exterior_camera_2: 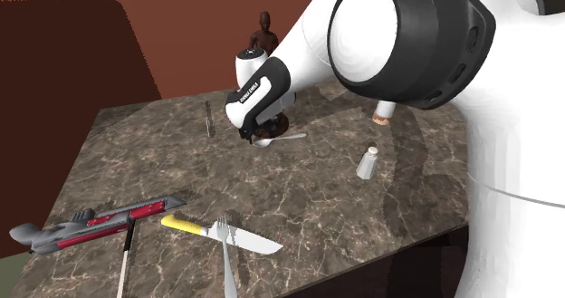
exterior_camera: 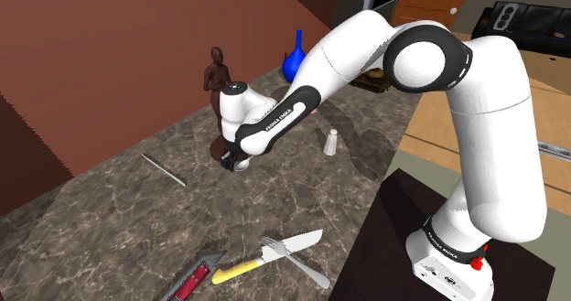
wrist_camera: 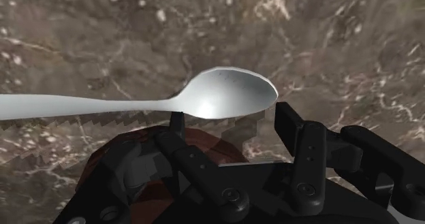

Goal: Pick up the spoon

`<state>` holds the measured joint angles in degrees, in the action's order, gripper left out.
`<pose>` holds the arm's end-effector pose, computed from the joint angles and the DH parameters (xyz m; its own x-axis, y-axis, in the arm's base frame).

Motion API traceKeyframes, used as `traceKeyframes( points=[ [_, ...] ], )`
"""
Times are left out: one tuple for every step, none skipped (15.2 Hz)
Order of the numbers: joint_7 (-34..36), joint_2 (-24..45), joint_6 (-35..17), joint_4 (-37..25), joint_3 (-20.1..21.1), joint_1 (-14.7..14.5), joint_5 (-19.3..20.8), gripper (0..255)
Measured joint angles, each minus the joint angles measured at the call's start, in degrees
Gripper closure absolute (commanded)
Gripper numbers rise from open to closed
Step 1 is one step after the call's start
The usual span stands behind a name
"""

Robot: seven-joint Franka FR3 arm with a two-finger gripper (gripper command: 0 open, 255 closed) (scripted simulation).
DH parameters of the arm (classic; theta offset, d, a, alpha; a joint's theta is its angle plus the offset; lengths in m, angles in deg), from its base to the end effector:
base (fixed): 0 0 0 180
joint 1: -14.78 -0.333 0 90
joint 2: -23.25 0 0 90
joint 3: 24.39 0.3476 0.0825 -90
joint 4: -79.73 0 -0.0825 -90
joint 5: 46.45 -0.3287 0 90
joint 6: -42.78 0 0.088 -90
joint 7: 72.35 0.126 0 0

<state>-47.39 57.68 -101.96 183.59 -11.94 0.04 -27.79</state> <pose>0.5834 0.2803 0.2748 0.9570 0.2452 0.1553 0.2425 -0.9695 0.0362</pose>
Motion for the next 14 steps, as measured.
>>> traceKeyframes(
  points=[
    [-0.12, -0.44, 0.28, 0.14, 0.12, 0.10, -0.14, 255],
    [-0.29, -1.04, 0.78, 0.24, 0.31, 0.23, -0.36, 255],
    [-0.56, -1.49, 1.45, 0.01, 0.50, 0.37, -0.62, 255],
    [-0.71, -1.96, 1.93, -0.01, 0.65, 0.47, -0.81, 255],
    [-0.93, -2.59, 2.44, 0.09, 0.83, 0.63, -1.05, 255],
    [-1.13, -3.04, 3.11, -0.14, 1.00, 0.72, -1.29, 255],
    [-1.23, -3.72, 3.51, 0.13, 1.17, 0.82, -1.49, 255],
    [-1.43, -4.17, 4.08, 0.00, 1.33, 0.92, -1.72, 255],
    [-1.50, -4.71, 4.47, 0.14, 1.46, 0.97, -1.89, 255],
    [-1.57, -5.13, 5.07, -0.03, 1.62, 0.97, -2.08, 255],
    [-1.87, -5.59, 5.55, -0.08, 1.76, 1.16, -2.32, 255],
    [-2.13, -6.12, 6.13, -0.16, 1.90, 1.32, -2.58, 255],
    [-2.36, -6.55, 6.78, -0.40, 2.04, 1.43, -2.82, 255],
    [-2.45, -6.74, 7.13, -0.58, 2.12, 1.46, -2.93, 255]
  ],
)
